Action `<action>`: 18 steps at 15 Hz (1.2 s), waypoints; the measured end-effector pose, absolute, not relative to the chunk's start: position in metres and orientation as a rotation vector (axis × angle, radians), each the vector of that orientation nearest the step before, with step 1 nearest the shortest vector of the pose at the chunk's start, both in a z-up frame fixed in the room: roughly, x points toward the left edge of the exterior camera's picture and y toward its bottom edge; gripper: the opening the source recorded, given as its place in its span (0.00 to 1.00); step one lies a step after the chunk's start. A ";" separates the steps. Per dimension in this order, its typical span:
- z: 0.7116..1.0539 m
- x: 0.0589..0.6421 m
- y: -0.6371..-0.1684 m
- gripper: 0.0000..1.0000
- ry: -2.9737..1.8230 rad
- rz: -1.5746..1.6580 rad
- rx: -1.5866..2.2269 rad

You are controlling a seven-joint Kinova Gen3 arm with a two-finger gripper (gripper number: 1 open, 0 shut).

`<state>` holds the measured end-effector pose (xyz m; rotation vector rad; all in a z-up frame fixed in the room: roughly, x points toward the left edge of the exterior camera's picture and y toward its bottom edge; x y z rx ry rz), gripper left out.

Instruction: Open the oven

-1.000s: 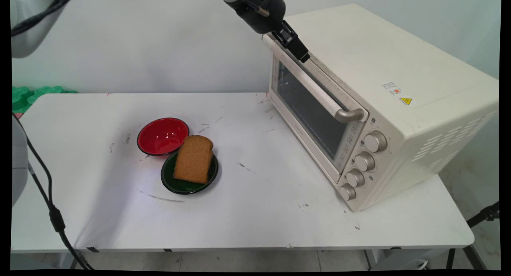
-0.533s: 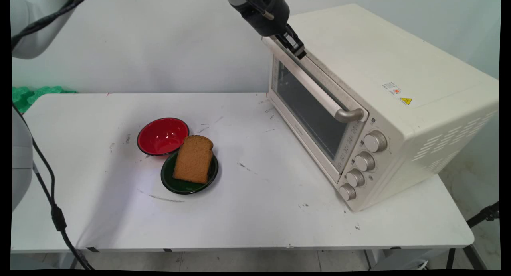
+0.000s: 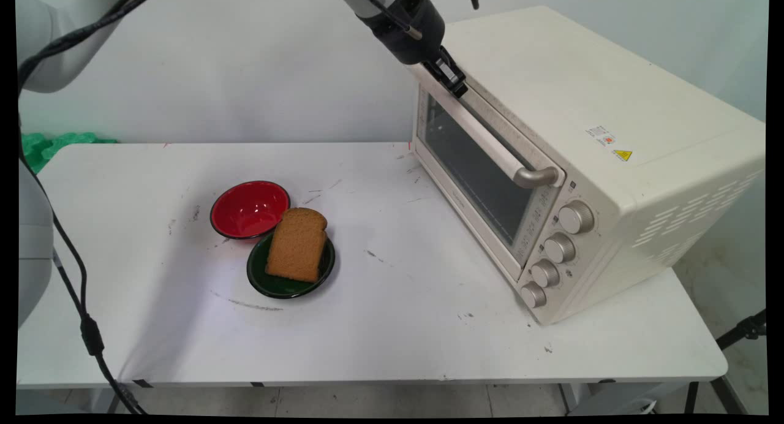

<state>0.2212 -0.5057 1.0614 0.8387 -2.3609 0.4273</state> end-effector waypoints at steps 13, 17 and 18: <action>1.047 0.238 -0.487 0.00 -2.370 0.426 0.884; 1.045 0.251 -0.472 0.00 -2.376 0.444 0.876; 1.044 0.254 -0.469 0.00 -2.378 0.446 0.872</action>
